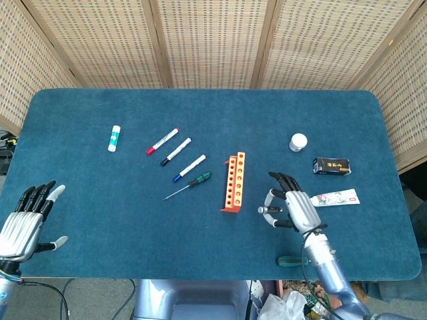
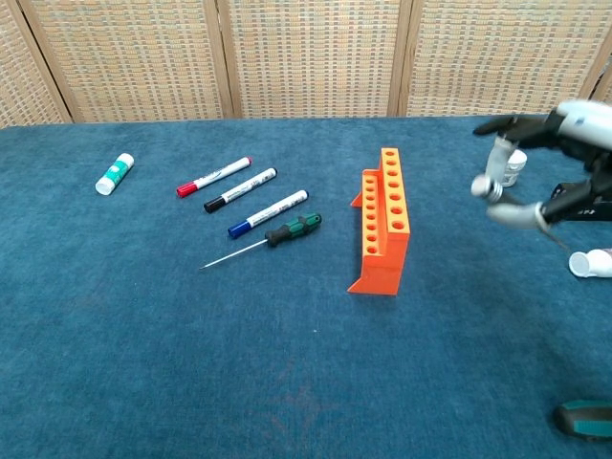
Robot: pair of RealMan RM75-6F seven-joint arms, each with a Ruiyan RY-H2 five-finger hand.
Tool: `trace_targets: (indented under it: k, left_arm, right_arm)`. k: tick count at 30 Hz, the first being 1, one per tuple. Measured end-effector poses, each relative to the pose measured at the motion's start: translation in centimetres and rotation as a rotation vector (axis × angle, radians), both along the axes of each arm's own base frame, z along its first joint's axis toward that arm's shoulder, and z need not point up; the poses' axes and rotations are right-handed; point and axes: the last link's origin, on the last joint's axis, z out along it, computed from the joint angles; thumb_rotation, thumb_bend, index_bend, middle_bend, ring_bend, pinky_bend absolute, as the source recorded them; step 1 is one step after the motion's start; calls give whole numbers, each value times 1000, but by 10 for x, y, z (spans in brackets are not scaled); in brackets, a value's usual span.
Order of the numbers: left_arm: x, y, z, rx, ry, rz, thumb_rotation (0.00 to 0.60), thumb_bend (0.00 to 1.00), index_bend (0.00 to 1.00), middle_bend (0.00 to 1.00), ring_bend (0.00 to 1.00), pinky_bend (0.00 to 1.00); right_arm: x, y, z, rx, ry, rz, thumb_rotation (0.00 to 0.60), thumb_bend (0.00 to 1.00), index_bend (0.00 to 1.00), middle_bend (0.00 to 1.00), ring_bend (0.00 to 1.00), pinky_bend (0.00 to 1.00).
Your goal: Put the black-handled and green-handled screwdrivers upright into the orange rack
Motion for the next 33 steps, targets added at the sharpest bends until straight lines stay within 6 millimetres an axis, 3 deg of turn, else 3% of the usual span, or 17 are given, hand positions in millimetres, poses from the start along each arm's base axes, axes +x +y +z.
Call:
trace_targets:
  k: [7,12,21,33]
  left_arm:
    - [0,0,2,1,-9,1,600,0,0,0,0,0]
    - [0,0,3,2,-15,1,600,0,0,0,0,0]
    - [-2,1,5,3,-20,5,600,0,0,0,0,0]
    - [-3,3,2,-11,-15,17,600,0,0,0,0,0]
  right_arm:
    - [19,-12,30,35,-249,-53,600,487,609,97,0,0]
    - [31,-23,35,87,-388,-66,600,487,610,97,0,0]
    - [48,-43,24,212,-614,-87,600,487,610,101,0,0]
    - [61,-59,-8,239,-819,-102,600,486,617,101,0,0]
